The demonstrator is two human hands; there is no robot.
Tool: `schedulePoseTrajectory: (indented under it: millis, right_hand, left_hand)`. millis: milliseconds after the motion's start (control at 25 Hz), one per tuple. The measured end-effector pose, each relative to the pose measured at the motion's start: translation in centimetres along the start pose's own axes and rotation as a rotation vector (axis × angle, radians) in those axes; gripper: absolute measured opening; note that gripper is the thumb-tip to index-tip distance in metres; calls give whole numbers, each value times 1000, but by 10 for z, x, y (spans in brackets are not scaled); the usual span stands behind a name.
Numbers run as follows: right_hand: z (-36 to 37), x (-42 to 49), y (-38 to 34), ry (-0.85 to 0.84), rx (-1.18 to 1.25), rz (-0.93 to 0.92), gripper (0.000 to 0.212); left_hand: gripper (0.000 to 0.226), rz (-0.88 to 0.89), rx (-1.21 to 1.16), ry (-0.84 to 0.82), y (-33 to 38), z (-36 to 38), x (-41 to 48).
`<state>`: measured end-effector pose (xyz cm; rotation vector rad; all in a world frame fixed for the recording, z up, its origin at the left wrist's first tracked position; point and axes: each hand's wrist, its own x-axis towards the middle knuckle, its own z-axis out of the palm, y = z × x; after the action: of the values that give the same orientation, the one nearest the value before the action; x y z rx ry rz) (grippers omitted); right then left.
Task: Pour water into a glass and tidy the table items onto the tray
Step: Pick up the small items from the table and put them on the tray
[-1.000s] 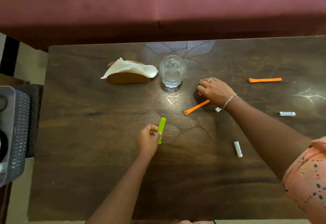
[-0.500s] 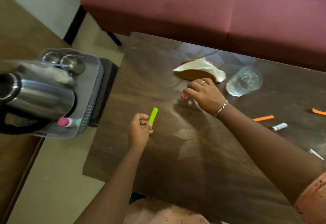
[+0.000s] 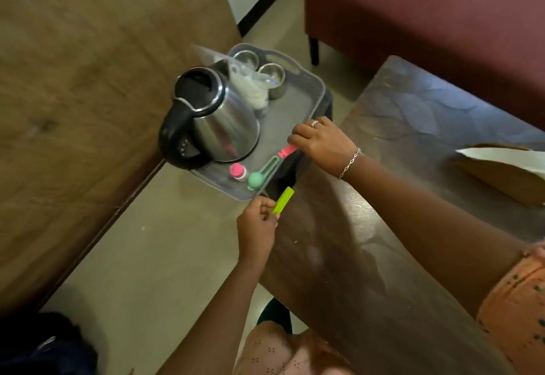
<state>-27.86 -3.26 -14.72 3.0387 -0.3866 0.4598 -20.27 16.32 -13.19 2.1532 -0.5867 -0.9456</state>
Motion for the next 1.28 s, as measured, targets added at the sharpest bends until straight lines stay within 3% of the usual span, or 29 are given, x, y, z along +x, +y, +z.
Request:
schedulePoseTrajectory:
  millis: [160,280,400,600,760,840,920,1040,1120,1280]
  right_hand:
    - [46,55,-16,-132,89,-103,30]
    - [79,74,-19,-325,153,-161,38]
    - [94,76,-18,-493,206,-183,31]
    - [94,80,-15,-618,210,-101,37]
    - [95,80,-15,-591,287,-50,30]
    - [93,81,-12,-587,305,56,30]
    - [87,82,-8,-506,390,295,32]
    - [64,80,-5,-454,873,749,22]
    - [43,80,-6,-556,1203,844,21]
    - [26,82,-4,-639,1251,900,22]
  left_hand:
    - [16,64,88,65,-2,-23,18]
    - [16,50,88,89,-5,-32,35]
    - [17,48,100,87,-8,-36,51]
    - [13,24,84,70,-10,-35,71]
    - [13,-6,79,65,-6,-32,78]
    - [12,-21,68,66,-5,-30,81]
    - [13,-23,46,74,-3,-29,84]
    - [13,-22,13,80,1,-26,88]
    - [13,-24,-20,76,6,-24,90]
    - [14,-11,-58,61,14,-21,96]
